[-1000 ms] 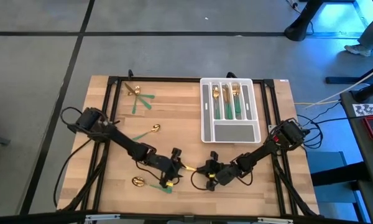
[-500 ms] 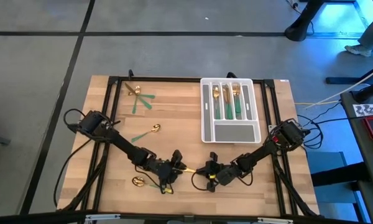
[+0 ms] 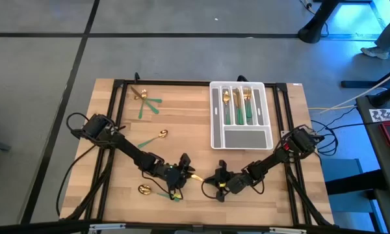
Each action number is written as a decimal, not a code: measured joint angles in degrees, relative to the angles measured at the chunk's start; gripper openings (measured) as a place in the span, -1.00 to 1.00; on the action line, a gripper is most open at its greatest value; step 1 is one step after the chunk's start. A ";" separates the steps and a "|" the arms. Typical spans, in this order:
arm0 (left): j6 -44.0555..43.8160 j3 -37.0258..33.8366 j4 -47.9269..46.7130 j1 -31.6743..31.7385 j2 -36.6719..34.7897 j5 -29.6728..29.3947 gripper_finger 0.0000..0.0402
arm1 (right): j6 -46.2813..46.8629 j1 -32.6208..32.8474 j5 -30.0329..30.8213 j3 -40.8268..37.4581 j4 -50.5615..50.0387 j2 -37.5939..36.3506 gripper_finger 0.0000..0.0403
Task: Sort silverware
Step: Put the green knife into the silverware tray
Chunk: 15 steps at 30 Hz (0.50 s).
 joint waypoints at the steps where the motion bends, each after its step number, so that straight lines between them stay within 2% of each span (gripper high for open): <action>1: -0.02 0.00 0.00 -0.01 0.00 -0.07 -0.12 | 0.00 0.00 0.01 0.02 0.01 0.00 -1.00; 5: -2.23 -0.13 -0.18 -0.06 -0.04 -0.55 -0.12 | -0.29 0.02 1.36 0.03 0.20 0.00 -0.98; 9: -9.53 -0.27 -0.81 -0.01 -0.04 -1.57 -0.12 | -4.10 0.38 6.78 0.23 -0.92 -1.21 -0.97; 15: -19.04 -0.38 -0.39 -0.50 0.35 -2.67 -0.12 | -11.37 1.63 9.29 2.14 -3.70 -7.05 -0.97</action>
